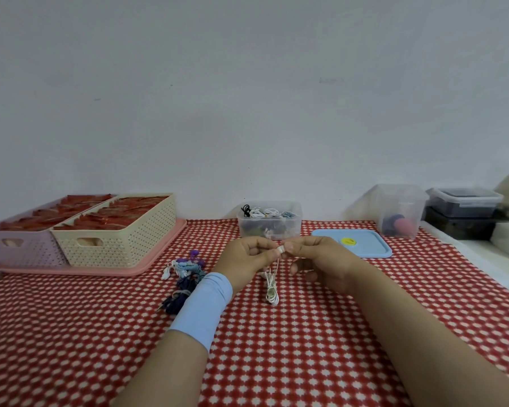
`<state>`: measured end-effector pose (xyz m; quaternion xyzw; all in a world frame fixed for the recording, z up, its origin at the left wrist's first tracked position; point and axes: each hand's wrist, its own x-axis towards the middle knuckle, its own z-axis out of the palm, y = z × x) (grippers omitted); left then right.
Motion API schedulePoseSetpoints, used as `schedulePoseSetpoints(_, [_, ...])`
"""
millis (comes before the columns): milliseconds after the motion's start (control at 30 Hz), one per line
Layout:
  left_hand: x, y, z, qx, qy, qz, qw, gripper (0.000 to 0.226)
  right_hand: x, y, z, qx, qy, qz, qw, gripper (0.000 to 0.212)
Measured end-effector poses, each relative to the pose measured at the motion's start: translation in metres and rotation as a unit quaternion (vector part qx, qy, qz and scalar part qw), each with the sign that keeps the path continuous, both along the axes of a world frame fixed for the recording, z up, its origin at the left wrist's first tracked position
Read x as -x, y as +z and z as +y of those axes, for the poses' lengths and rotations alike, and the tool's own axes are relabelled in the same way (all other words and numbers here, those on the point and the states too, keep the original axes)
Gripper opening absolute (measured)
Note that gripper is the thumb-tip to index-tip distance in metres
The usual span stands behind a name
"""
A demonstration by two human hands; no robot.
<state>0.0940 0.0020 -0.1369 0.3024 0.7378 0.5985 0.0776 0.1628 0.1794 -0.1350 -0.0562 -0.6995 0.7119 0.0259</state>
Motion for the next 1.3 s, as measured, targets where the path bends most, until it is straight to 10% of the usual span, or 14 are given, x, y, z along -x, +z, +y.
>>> schedulePoseSetpoints(400, [-0.0021, -0.0003, 0.0019, -0.001, -0.035, 0.021, 0.999, 0.041, -0.0007, -0.0014, 0.0015, -0.033, -0.050, 0.013, 0.998, 0.013])
schedulePoseSetpoints(1300, [-0.0044, 0.0050, -0.0042, -0.028, 0.005, 0.000, 1.000, 0.015, -0.0034, 0.0031, -0.0016, 0.017, 0.021, 0.005, 1.000, 0.028])
